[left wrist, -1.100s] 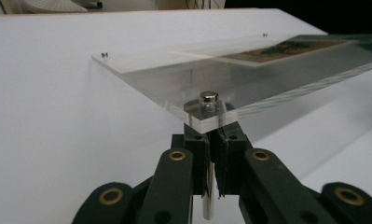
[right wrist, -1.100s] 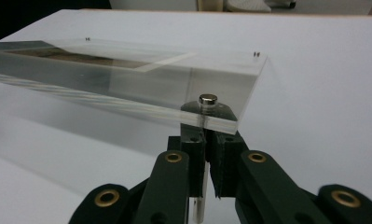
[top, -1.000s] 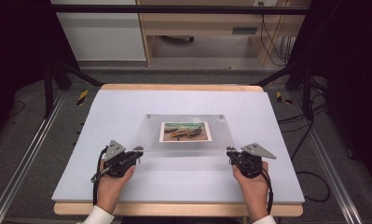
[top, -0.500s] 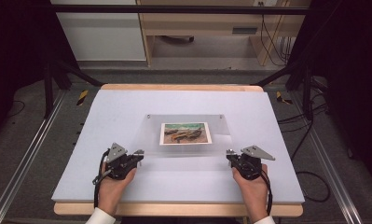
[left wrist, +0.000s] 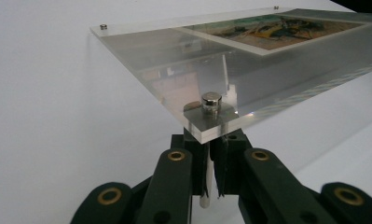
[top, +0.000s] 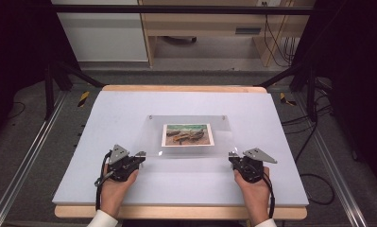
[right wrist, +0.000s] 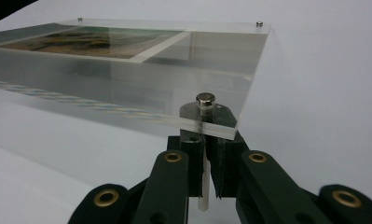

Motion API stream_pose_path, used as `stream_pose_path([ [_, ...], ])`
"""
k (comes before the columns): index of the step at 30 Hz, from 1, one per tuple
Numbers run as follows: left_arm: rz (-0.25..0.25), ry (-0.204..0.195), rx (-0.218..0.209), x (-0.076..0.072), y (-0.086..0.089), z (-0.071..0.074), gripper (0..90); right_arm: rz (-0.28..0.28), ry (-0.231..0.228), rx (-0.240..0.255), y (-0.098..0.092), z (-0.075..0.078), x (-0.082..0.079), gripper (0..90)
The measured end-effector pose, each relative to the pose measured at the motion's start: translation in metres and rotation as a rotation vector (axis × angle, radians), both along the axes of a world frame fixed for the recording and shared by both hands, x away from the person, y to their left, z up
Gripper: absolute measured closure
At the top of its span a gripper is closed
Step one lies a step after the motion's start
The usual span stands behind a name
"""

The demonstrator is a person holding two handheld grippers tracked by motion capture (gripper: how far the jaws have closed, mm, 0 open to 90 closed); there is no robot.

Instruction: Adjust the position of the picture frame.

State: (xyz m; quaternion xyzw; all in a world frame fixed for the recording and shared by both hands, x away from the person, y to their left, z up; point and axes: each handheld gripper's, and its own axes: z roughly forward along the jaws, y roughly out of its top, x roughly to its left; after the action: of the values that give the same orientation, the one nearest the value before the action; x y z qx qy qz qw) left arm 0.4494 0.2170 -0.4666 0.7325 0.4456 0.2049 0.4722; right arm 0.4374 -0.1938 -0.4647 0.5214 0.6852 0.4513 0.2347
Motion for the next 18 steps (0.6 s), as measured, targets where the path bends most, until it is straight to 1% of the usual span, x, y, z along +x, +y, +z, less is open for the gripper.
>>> stream_pose_path([
  [4, -0.007, 0.002, -0.002, 0.0004, -0.0008, -0.0002, 84.0, -0.003, -0.006, -0.003, -0.0008, 0.0006, 0.0020, 84.6],
  [6, -0.014, 0.012, 0.001, 0.0007, -0.0019, -0.0017, 84.0, -0.005, -0.005, -0.007, -0.0020, -0.0007, 0.0035, 84.5],
  [7, -0.015, 0.015, 0.006, 0.0008, -0.0027, -0.0026, 84.0, -0.010, 0.006, -0.003, -0.0027, -0.0022, 0.0045, 84.4],
  [8, -0.015, 0.017, 0.010, 0.0008, -0.0032, -0.0032, 84.0, -0.010, 0.006, -0.003, -0.0027, -0.0022, 0.0045, 84.4],
  [10, -0.010, 0.024, 0.020, 0.0007, -0.0042, -0.0047, 83.9, -0.008, 0.016, -0.008, -0.0030, -0.0044, 0.0046, 84.4],
  [18, 0.003, 0.023, 0.028, 0.0036, -0.0025, -0.0067, 84.0, 0.002, 0.024, -0.015, -0.0007, -0.0062, 0.0042, 84.6],
])
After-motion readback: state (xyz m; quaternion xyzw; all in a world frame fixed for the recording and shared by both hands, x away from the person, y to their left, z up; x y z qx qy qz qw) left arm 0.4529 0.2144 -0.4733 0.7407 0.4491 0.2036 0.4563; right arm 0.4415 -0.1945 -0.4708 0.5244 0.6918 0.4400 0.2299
